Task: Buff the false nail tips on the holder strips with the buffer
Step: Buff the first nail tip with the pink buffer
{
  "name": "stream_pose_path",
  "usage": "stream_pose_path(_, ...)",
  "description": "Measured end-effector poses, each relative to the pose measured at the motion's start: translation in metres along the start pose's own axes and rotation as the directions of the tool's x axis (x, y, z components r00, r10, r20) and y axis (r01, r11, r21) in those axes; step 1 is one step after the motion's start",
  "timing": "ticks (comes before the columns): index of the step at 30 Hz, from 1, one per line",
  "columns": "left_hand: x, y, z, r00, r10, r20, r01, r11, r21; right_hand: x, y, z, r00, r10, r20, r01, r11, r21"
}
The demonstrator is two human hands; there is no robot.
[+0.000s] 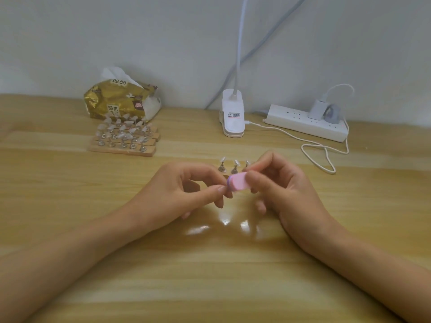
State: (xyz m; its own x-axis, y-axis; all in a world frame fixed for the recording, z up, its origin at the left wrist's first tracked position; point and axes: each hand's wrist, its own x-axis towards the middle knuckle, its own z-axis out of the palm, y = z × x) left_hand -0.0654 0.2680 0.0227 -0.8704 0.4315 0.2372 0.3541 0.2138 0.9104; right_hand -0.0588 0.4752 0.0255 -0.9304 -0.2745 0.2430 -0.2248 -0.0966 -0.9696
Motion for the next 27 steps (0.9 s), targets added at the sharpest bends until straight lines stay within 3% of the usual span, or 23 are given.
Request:
stream_pose_path(2, -0.0004, 0.0002, 0.0003, 1.000, 0.005, -0.002, -0.005, 1.000, -0.002, 0.0000, -0.0009, 0.0020, 0.996, -0.013, 0.083, 0.018, 0.998, -0.061)
stream_pose_path(6, -0.0005, -0.0004, -0.0001, 1.000, 0.011, 0.027, -0.011, 1.000, 0.000, 0.0012, 0.0001, -0.0011, 1.000, 0.015, -0.005, -0.015, 0.998, 0.055)
stream_pose_path(9, -0.0013, -0.0005, -0.0001, 0.999, 0.011, 0.033, -0.011, 1.000, -0.017, 0.0010, 0.0006, 0.0006, 0.996, -0.010, 0.090, 0.013, 0.999, -0.031)
stream_pose_path(12, -0.0007, -0.0009, -0.0003, 0.999, 0.012, 0.037, -0.012, 1.000, -0.012, 0.0002, 0.0009, -0.0007, 1.000, 0.002, 0.022, -0.002, 1.000, 0.013)
stream_pose_path(15, -0.0005, -0.0009, -0.0003, 0.999, 0.022, 0.030, -0.022, 1.000, 0.005, 0.0002, -0.0010, 0.0015, 0.996, -0.029, 0.090, 0.036, 0.997, -0.074)
stream_pose_path(18, 0.0002, -0.0006, 0.0000, 0.999, 0.024, 0.039, -0.024, 1.000, 0.008, 0.0001, 0.0000, 0.0000, 1.000, 0.002, -0.003, -0.002, 1.000, 0.012)
stream_pose_path(21, -0.0004, -0.0008, 0.0003, 0.999, 0.026, 0.036, -0.026, 1.000, 0.009, 0.0004, -0.0009, 0.0021, 0.996, -0.015, 0.086, 0.021, 0.998, -0.063)
stream_pose_path(24, 0.0000, -0.0019, -0.0002, 0.999, 0.021, 0.034, -0.021, 1.000, 0.005, 0.0003, 0.0000, 0.0001, 1.000, 0.000, -0.009, 0.000, 1.000, -0.003)
stream_pose_path(27, -0.0001, -0.0028, 0.0004, 0.999, 0.030, 0.037, -0.030, 1.000, 0.007, -0.0002, -0.0011, 0.0019, 0.997, -0.018, 0.076, 0.022, 0.998, -0.050)
